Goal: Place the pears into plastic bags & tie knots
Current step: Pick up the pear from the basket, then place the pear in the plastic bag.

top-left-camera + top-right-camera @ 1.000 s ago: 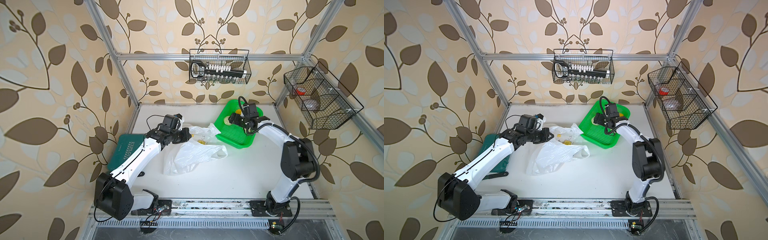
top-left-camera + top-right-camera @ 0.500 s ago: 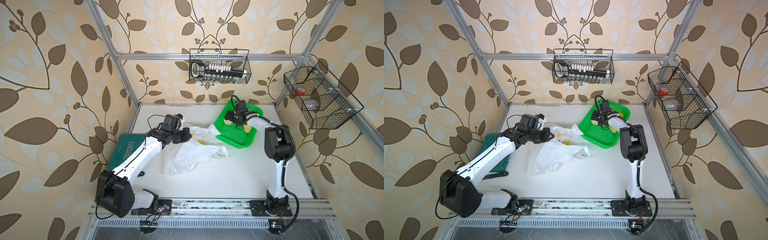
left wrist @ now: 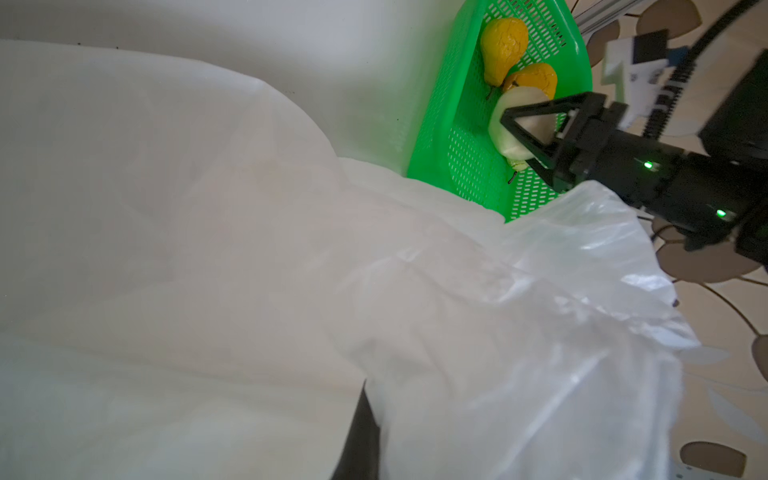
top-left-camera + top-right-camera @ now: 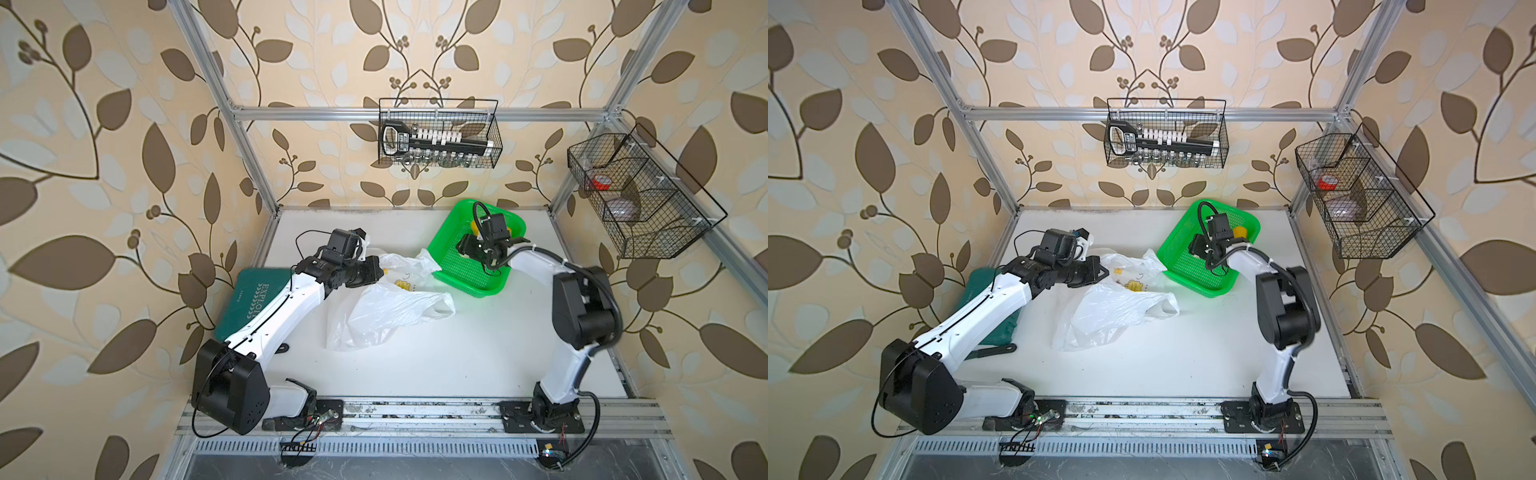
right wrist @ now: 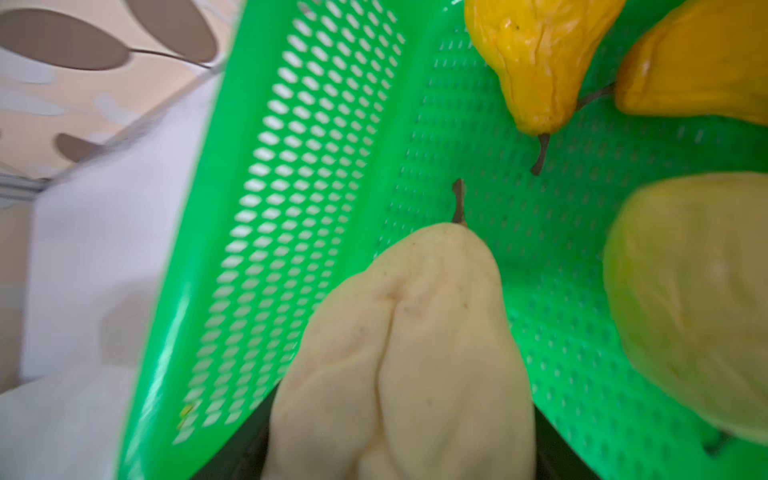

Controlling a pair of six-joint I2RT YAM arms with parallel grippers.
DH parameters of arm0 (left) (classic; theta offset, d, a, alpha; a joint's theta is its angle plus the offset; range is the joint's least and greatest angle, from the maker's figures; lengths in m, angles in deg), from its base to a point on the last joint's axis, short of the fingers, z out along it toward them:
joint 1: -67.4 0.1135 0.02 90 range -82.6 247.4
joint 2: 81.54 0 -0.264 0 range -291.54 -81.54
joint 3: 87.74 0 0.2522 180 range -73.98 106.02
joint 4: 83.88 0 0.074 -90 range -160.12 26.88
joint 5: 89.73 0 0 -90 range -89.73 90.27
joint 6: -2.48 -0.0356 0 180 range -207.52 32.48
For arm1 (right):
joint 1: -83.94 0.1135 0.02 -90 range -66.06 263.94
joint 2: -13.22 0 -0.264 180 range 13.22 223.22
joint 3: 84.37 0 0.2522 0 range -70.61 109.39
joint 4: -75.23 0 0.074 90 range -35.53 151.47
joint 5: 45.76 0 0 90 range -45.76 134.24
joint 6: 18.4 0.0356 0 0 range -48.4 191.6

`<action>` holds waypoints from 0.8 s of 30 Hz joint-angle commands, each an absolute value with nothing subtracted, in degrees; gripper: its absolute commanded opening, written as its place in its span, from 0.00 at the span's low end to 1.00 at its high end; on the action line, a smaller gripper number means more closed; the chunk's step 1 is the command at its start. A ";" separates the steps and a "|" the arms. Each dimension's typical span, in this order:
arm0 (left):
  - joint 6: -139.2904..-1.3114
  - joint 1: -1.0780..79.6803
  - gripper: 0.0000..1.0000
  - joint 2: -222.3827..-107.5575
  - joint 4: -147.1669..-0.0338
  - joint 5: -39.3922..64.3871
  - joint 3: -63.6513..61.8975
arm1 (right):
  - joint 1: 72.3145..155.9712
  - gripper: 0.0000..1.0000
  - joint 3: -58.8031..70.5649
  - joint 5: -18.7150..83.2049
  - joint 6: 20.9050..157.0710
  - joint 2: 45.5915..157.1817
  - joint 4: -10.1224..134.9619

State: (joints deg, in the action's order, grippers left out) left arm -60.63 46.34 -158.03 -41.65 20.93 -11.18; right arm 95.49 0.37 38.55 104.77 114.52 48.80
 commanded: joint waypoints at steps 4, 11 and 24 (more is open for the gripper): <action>-62.85 45.95 0.00 -157.63 -42.69 21.89 -10.15 | 103.48 0.45 -13.04 31.17 103.25 88.32 50.58; -62.70 45.95 0.00 -158.13 -42.98 22.06 -9.74 | 122.69 0.45 -13.88 33.85 107.29 83.36 51.03; -63.03 45.93 0.00 -158.05 -42.59 23.60 -8.84 | 125.95 0.64 2.28 31.02 105.50 111.97 54.72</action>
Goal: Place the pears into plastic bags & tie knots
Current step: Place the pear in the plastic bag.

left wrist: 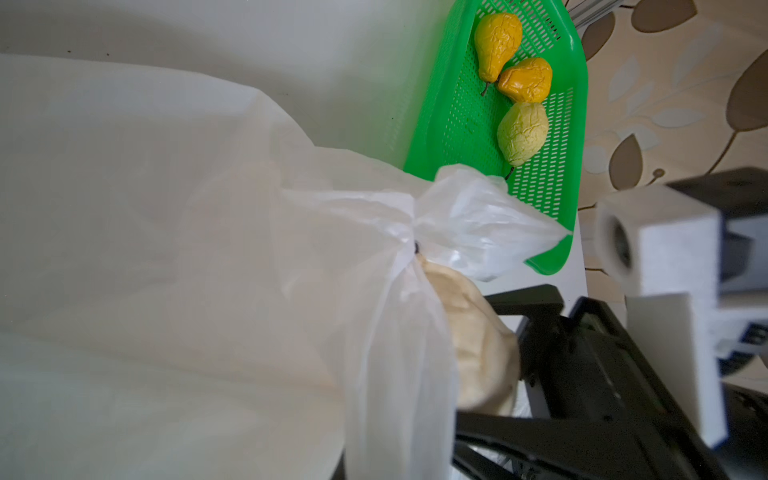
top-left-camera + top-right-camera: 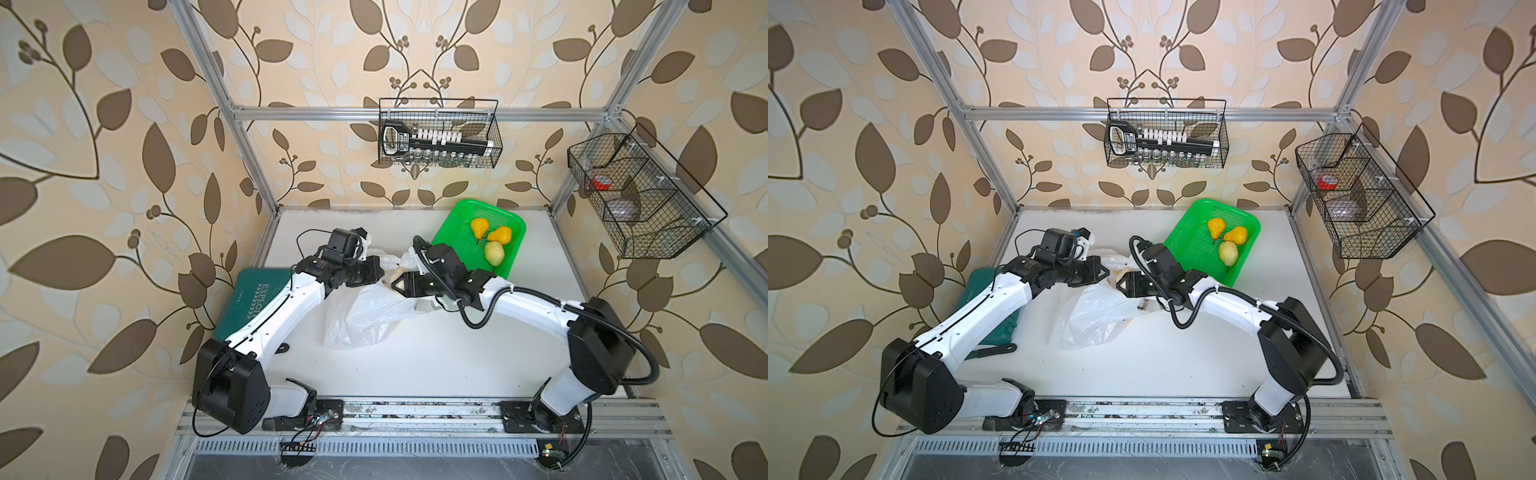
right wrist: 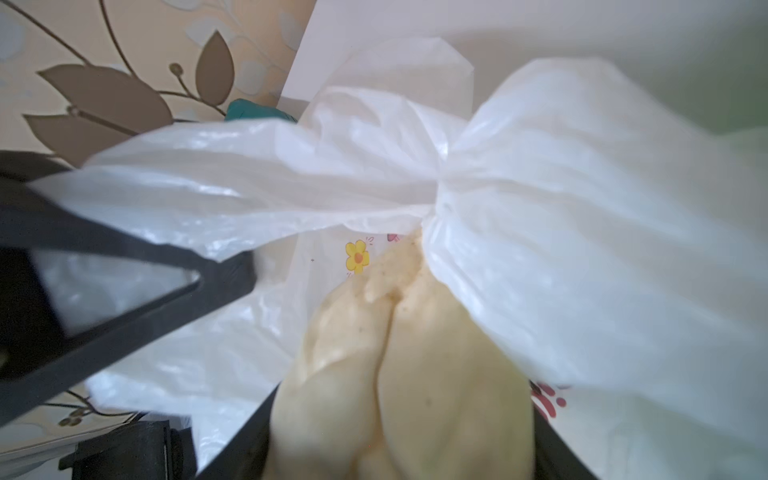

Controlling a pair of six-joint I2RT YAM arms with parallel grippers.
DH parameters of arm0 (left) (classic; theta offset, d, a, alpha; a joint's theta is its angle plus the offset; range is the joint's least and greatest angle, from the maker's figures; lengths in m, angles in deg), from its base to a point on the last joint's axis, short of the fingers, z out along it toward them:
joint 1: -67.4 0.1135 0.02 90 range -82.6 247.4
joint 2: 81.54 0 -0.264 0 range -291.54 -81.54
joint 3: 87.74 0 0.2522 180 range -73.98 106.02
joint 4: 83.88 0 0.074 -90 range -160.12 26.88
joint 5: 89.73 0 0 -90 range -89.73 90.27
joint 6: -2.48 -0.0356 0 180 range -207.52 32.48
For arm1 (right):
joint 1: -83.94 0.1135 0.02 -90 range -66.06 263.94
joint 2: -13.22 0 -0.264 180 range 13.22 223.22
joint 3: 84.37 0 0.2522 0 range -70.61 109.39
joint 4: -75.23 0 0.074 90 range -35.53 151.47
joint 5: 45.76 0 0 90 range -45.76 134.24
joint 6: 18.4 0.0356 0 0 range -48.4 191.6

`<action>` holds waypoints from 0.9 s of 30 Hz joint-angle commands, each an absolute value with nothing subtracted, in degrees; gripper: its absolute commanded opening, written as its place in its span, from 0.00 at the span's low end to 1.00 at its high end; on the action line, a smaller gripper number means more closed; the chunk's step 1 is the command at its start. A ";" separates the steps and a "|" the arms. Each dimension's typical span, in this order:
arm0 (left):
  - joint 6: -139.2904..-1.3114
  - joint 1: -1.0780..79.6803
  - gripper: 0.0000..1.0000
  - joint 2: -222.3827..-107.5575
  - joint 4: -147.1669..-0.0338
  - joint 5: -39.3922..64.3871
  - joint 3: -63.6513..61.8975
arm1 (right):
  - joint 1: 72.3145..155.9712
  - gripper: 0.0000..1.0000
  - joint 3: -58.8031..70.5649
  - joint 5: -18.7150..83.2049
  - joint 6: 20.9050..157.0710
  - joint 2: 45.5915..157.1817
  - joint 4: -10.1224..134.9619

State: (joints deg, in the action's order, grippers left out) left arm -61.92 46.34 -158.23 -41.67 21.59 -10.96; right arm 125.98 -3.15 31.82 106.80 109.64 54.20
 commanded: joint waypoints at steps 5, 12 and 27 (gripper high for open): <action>-62.66 45.95 0.00 -158.14 -43.92 24.08 -9.64 | 125.78 0.71 6.29 30.52 103.06 114.74 51.73; -62.32 45.95 0.00 -158.40 -44.83 24.17 -10.01 | 125.19 0.79 7.25 26.39 101.10 116.66 49.56; -62.83 45.91 0.00 -159.39 -45.82 24.87 -10.02 | 101.10 0.92 -0.36 30.76 98.32 97.13 43.59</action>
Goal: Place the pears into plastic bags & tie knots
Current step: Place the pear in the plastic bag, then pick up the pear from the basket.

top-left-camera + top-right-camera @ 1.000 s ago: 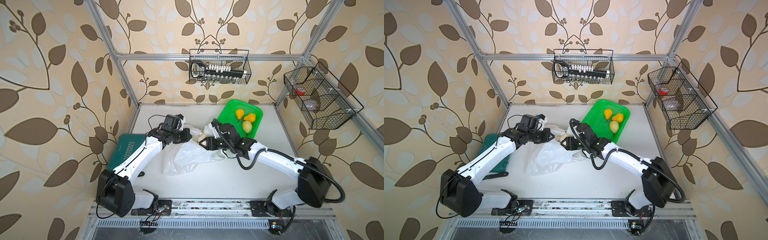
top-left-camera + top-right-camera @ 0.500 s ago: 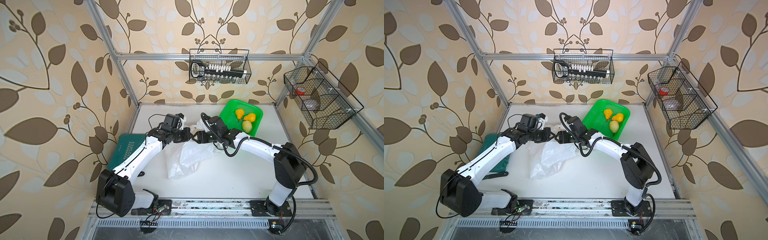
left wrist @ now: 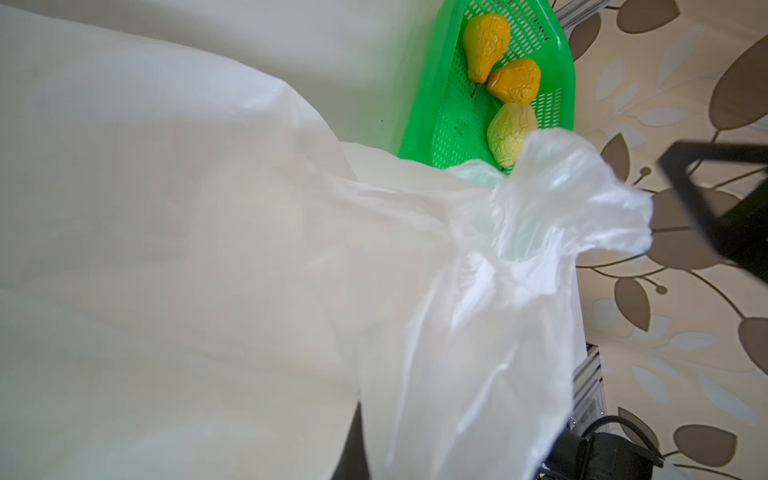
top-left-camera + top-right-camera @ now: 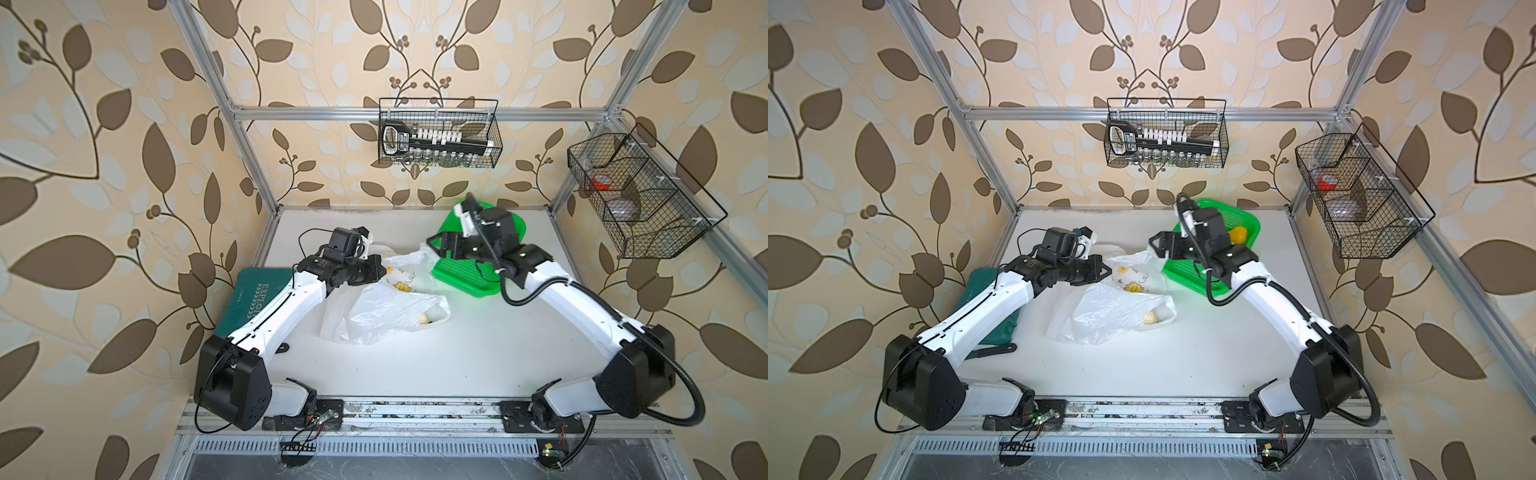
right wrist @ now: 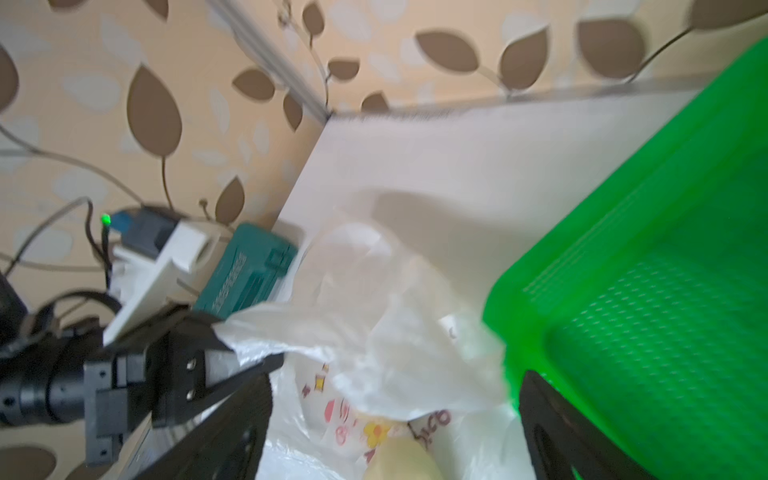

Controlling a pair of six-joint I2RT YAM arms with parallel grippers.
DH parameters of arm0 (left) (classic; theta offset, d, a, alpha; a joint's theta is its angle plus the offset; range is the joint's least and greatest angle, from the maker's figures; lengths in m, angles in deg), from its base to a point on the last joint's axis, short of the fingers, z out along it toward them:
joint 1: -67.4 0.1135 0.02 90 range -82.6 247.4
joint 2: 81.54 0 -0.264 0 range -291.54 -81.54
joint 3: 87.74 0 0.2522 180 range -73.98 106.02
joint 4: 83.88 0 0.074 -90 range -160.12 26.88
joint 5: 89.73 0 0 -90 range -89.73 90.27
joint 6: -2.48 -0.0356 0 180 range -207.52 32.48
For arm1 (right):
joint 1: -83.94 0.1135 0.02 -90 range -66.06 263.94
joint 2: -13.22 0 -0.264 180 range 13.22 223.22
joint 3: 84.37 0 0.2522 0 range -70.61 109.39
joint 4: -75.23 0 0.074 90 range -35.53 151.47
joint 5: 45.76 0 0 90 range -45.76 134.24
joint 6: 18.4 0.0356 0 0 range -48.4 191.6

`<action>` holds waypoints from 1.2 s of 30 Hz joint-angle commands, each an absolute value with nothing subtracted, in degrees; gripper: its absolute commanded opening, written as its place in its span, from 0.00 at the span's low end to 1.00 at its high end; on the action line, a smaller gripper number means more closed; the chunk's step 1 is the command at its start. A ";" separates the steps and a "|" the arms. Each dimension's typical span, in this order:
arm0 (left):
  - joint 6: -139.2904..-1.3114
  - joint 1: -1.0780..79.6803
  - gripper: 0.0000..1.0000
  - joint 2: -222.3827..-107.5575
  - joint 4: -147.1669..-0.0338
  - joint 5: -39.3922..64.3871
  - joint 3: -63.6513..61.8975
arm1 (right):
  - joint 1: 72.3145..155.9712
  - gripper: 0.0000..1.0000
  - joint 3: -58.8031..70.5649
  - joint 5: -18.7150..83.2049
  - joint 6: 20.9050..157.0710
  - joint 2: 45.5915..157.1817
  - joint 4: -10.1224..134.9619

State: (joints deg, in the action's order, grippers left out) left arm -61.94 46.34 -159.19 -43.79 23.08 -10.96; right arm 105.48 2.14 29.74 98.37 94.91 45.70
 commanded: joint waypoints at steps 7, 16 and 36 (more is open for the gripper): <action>-63.18 45.95 0.00 -159.48 -45.43 24.79 -9.44 | 95.38 0.91 3.05 49.08 96.24 106.83 38.40; -62.83 45.95 0.00 -159.80 -46.24 25.36 -9.80 | 95.37 0.91 10.79 68.57 91.86 120.58 32.03; -62.12 45.97 0.00 -160.25 -45.85 25.23 -9.69 | 95.64 0.42 16.12 65.93 92.37 129.98 31.41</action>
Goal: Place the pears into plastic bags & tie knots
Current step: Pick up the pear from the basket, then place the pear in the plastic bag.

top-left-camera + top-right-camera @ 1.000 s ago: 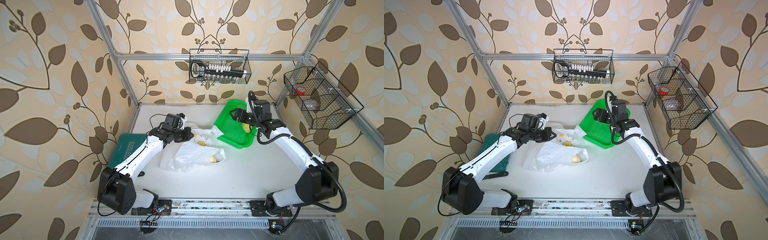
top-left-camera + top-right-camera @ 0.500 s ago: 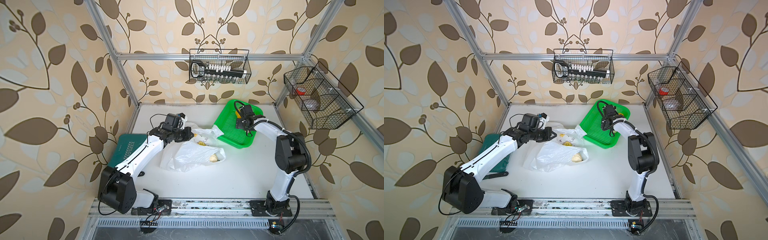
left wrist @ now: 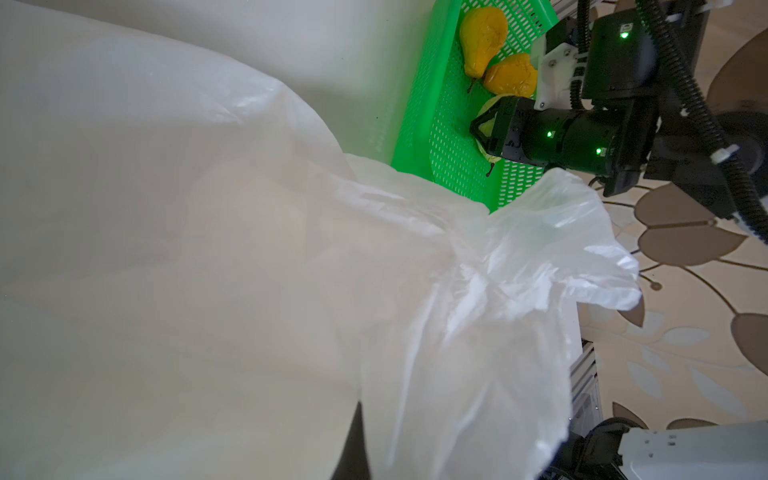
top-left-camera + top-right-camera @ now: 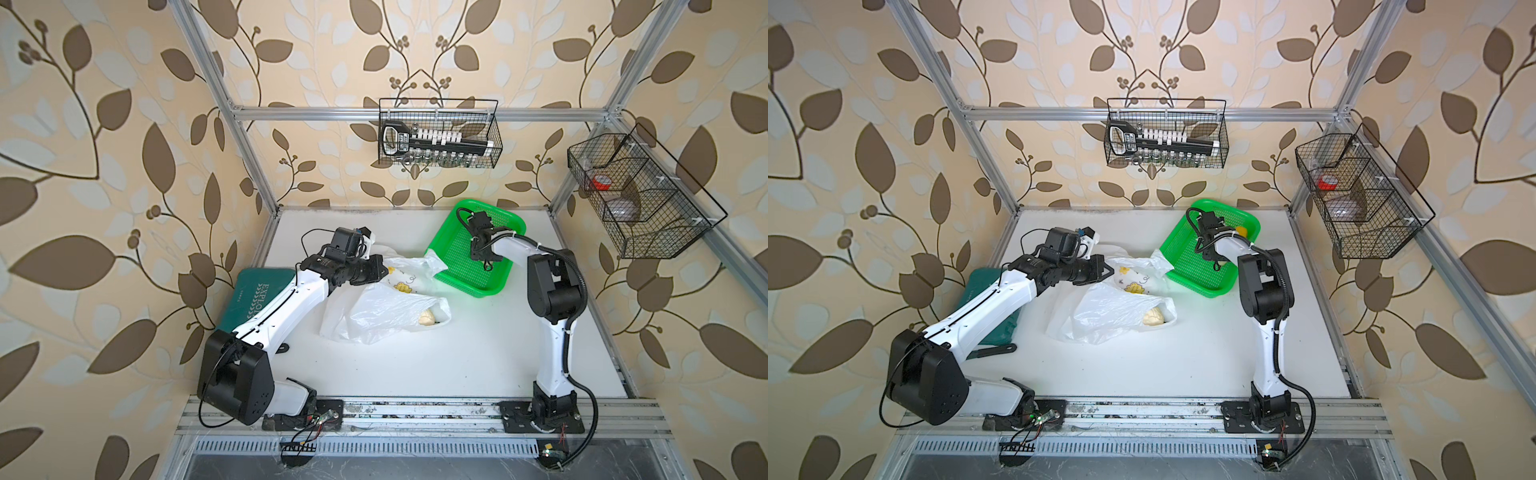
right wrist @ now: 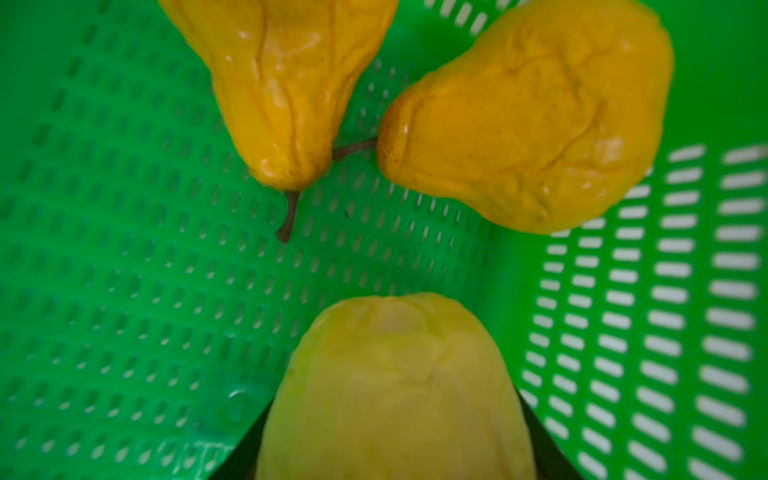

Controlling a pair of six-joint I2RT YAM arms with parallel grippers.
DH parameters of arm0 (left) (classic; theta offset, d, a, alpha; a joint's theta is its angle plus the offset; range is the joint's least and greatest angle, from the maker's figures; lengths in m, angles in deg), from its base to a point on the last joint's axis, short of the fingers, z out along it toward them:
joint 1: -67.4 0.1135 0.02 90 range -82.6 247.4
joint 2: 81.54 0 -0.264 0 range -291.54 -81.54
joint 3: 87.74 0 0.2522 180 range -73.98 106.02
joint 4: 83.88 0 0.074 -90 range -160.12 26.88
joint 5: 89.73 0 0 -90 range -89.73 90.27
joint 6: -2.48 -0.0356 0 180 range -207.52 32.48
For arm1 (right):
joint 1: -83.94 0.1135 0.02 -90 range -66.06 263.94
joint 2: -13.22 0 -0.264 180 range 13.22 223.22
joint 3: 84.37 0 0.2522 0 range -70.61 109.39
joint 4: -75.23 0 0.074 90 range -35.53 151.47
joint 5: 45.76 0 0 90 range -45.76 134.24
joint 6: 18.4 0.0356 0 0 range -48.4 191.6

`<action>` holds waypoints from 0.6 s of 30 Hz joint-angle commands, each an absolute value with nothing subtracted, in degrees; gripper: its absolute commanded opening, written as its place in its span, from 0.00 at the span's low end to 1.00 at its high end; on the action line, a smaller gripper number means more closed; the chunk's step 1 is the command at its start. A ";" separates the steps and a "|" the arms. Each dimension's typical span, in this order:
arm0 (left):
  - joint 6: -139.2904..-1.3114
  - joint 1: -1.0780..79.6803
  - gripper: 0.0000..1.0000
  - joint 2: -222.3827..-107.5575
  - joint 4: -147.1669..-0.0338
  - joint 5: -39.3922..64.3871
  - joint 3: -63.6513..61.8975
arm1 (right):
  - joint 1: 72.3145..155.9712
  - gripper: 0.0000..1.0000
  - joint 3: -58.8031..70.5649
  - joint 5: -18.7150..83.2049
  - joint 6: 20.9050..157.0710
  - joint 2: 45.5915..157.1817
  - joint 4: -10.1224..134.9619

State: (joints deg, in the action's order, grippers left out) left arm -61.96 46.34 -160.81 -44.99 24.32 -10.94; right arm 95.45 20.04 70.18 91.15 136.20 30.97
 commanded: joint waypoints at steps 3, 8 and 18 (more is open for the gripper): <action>-62.29 45.95 0.00 -160.14 -45.77 25.14 -9.86 | 97.42 0.39 8.88 60.32 93.60 119.24 34.66; -62.65 45.95 0.00 -160.12 -45.56 24.97 -9.69 | 106.24 0.39 -3.98 49.00 94.54 98.96 39.76; -63.56 45.95 0.00 -160.51 -44.95 25.49 -9.45 | 121.79 0.36 -14.39 34.88 103.18 87.17 50.53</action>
State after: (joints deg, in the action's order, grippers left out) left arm -62.07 46.34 -160.81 -44.75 24.32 -10.96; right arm 119.58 -13.33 40.65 100.16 84.01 45.85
